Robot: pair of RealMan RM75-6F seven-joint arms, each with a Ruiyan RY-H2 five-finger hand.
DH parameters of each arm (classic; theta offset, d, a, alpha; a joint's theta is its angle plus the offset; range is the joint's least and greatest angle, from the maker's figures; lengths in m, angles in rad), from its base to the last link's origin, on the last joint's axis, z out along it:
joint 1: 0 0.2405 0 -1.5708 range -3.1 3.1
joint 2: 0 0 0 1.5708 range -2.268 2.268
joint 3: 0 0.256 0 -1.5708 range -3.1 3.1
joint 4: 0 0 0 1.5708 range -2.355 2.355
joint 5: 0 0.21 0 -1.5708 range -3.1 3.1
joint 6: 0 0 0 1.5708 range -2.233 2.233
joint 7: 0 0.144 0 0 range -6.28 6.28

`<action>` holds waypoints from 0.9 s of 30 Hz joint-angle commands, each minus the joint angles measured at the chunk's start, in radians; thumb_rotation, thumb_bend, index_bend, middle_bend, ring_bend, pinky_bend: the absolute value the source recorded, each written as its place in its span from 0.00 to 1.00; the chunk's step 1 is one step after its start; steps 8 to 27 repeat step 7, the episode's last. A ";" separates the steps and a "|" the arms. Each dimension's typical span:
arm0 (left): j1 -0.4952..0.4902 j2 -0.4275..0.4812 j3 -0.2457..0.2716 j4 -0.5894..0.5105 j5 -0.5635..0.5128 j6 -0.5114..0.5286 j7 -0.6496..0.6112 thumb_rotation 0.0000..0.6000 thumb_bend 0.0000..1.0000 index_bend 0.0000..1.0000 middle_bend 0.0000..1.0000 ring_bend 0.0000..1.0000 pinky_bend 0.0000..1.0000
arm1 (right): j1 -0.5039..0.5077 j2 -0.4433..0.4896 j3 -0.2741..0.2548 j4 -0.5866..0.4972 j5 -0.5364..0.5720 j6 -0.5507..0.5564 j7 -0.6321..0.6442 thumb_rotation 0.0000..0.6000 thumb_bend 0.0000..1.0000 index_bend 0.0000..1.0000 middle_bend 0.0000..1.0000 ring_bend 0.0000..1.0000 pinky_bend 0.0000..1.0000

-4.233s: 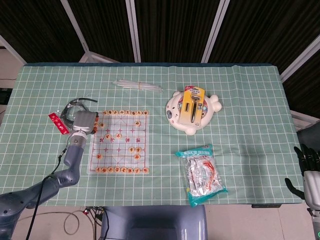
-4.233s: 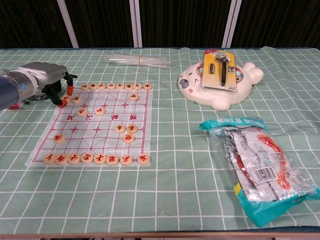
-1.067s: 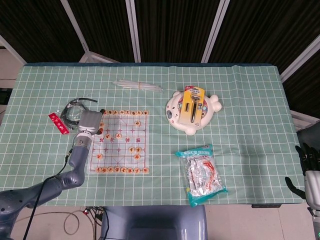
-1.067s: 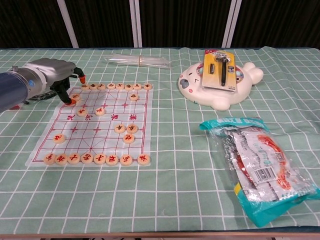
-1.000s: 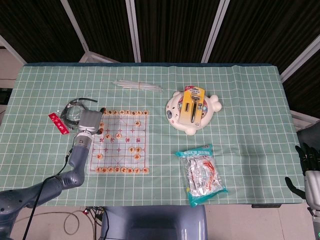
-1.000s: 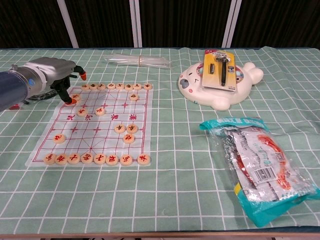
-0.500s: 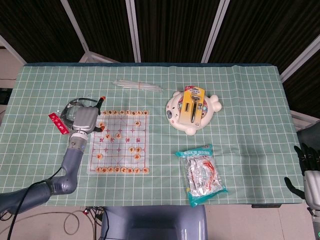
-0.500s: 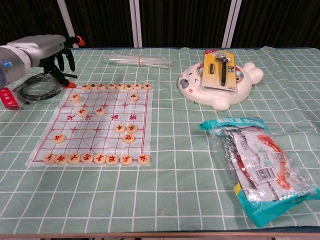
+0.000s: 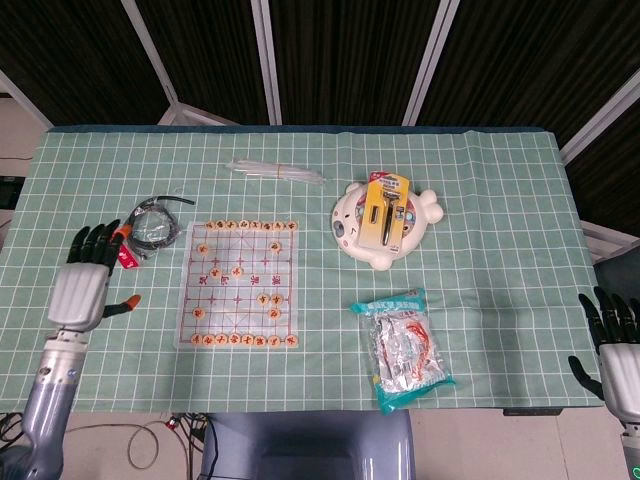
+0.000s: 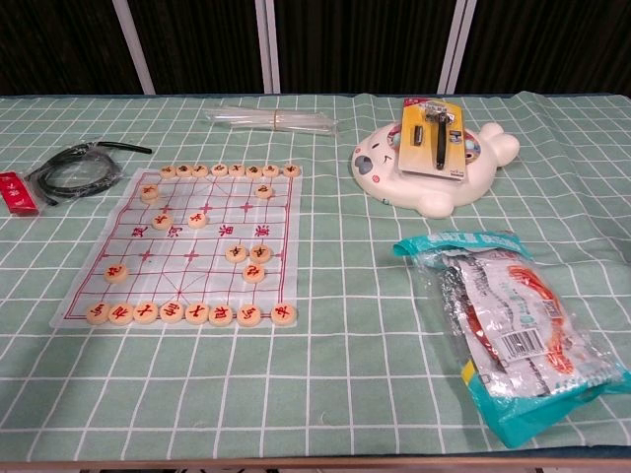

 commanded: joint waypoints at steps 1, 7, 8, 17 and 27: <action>0.088 0.053 0.077 -0.040 0.075 0.088 0.010 1.00 0.03 0.00 0.00 0.00 0.00 | -0.001 0.001 -0.001 -0.004 0.001 -0.002 0.004 1.00 0.34 0.00 0.00 0.00 0.00; 0.148 0.057 0.098 -0.008 0.110 0.125 -0.029 1.00 0.03 0.00 0.00 0.00 0.00 | 0.000 0.003 -0.006 -0.004 -0.008 -0.002 0.013 1.00 0.34 0.00 0.00 0.00 0.00; 0.148 0.057 0.098 -0.008 0.110 0.125 -0.029 1.00 0.03 0.00 0.00 0.00 0.00 | 0.000 0.003 -0.006 -0.004 -0.008 -0.002 0.013 1.00 0.34 0.00 0.00 0.00 0.00; 0.148 0.057 0.098 -0.008 0.110 0.125 -0.029 1.00 0.03 0.00 0.00 0.00 0.00 | 0.000 0.003 -0.006 -0.004 -0.008 -0.002 0.013 1.00 0.34 0.00 0.00 0.00 0.00; 0.148 0.057 0.098 -0.008 0.110 0.125 -0.029 1.00 0.03 0.00 0.00 0.00 0.00 | 0.000 0.003 -0.006 -0.004 -0.008 -0.002 0.013 1.00 0.34 0.00 0.00 0.00 0.00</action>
